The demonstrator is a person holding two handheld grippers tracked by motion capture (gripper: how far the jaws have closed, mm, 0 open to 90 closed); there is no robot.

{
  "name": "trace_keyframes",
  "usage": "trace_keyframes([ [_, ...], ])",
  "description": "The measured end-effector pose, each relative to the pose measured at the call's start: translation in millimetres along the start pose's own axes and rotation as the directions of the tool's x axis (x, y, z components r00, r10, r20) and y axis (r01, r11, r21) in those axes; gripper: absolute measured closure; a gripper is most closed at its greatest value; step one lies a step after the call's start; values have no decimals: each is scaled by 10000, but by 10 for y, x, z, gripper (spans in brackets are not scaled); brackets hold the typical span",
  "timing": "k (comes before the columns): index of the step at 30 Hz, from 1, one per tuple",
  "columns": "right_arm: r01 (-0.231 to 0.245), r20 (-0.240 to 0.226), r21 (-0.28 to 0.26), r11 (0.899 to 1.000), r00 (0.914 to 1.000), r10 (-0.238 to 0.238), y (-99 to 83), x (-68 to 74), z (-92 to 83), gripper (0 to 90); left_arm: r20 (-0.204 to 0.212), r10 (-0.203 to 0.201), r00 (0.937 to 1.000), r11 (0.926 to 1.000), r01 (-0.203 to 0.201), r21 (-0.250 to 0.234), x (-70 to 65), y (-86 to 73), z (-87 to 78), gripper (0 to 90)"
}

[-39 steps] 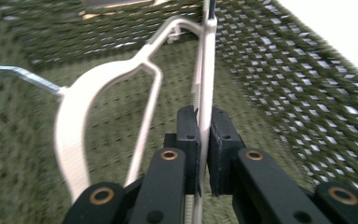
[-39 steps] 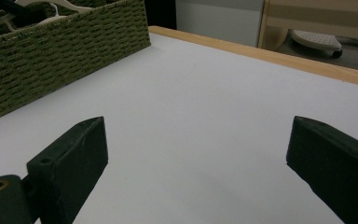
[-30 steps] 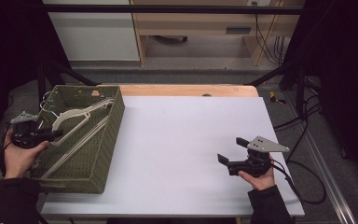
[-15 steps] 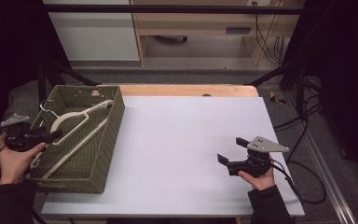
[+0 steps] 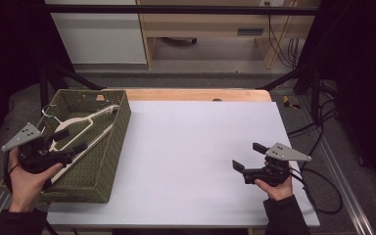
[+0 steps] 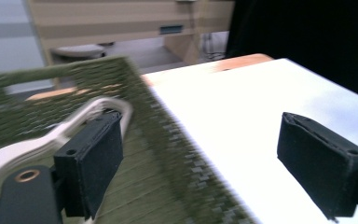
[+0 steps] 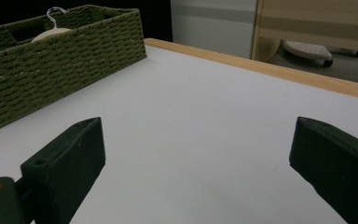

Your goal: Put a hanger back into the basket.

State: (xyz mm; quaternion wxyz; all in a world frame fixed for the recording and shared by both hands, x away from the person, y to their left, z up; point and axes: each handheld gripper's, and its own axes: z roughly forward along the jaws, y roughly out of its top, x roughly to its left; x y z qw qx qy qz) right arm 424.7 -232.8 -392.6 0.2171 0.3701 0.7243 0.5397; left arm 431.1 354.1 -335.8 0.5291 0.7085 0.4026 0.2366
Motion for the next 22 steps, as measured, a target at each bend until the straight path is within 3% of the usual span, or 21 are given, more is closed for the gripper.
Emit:
trace_keyframes([
  [5,-23,7,-170,9999,10000,23,7,-15,-41,39,842,492,9952,9987,-499,65,-325,-20,133,130],
  [11,-66,-106,-267,9996,9999,63,13,-25,-86,37,1186,926,9886,9951,-959,225,-614,-113,350,125],
  [16,-46,-180,-293,9996,9998,41,11,-23,-105,29,1403,945,9856,9945,-1000,323,-678,-181,463,120],
  [22,15,-363,-385,9993,9993,-29,15,-32,-134,17,1143,962,9888,9948,-993,222,-667,-190,473,119],
])
